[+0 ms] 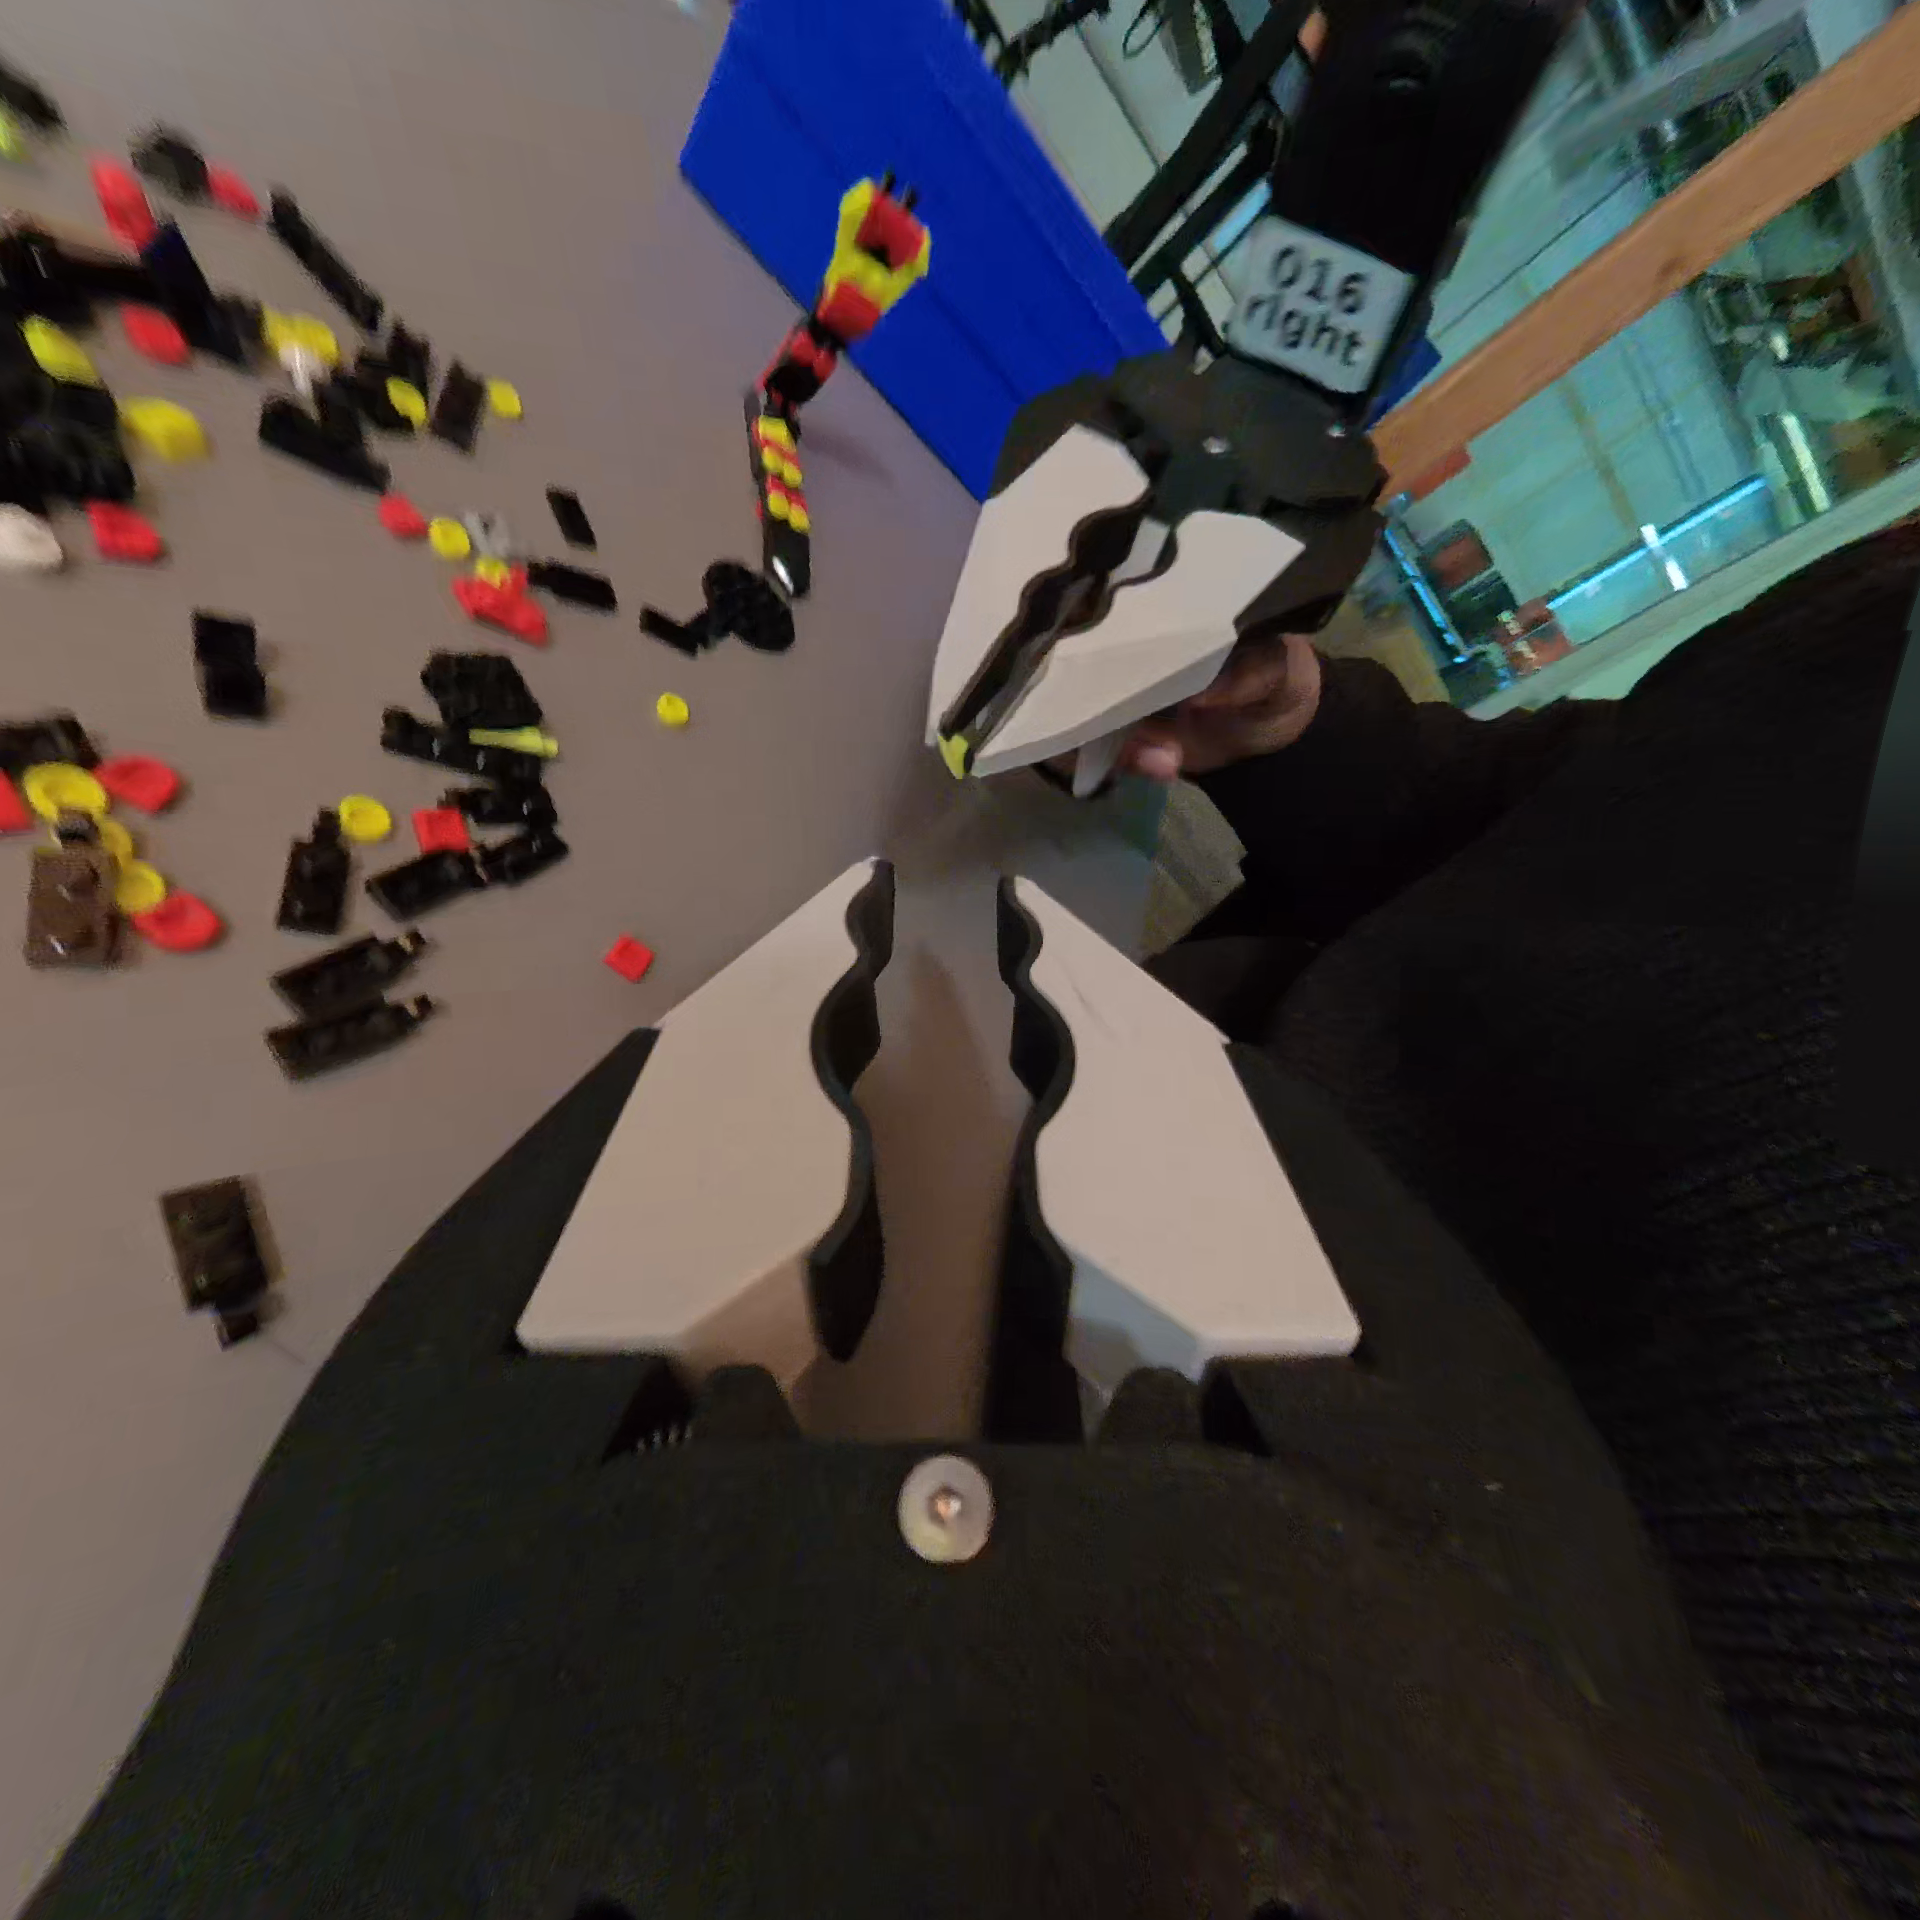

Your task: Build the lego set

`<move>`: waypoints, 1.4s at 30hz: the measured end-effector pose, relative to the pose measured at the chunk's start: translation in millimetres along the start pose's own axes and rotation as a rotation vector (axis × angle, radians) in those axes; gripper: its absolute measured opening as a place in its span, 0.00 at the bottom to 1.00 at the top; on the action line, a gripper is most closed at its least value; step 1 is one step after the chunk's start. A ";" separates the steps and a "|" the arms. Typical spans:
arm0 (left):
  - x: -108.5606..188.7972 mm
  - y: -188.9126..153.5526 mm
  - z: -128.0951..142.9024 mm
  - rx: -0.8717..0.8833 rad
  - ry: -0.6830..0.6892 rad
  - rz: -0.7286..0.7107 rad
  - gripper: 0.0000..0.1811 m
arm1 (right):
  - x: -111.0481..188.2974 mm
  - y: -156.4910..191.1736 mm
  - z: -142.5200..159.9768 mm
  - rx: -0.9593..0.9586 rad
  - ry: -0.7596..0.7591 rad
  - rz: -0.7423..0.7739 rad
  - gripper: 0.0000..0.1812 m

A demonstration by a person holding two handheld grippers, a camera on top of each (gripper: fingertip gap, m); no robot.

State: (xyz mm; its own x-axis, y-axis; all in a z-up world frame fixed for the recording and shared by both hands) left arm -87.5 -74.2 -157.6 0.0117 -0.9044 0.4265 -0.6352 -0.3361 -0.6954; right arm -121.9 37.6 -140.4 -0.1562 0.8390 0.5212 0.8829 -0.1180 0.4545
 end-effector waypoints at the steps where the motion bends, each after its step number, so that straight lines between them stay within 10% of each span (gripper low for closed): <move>1: 1.9 -2.9 -3.2 -0.037 -0.029 -0.029 0.10 | -1.6 0.5 -2.4 -0.067 -0.037 -0.047 0.01; 25: 10.8 -6.8 -9.4 0.011 -0.118 0.040 0.00 | -16.3 10.4 0.7 -0.025 0.006 -0.069 0.00; 42: 16.3 -11.5 -14.3 -0.109 -0.176 -0.102 0.09 | -16.8 2.6 -8.8 -0.513 -0.237 -0.455 0.00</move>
State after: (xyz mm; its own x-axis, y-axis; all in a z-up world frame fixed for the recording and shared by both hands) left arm -91.1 -81.3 -134.3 0.2085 -0.9024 0.3771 -0.7036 -0.4062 -0.5830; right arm -120.9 18.5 -141.7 -0.3070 0.9501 0.0558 0.4251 0.0845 0.9012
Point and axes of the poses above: each gripper's, where its closed fingertips meet, x back along the fingers, z out of its underside, y = z × x across the jaws, the point moved 6 cm from there along x, back along the fingers, and after that the axes turned 15 degrees about y, right-handed, at the moved point
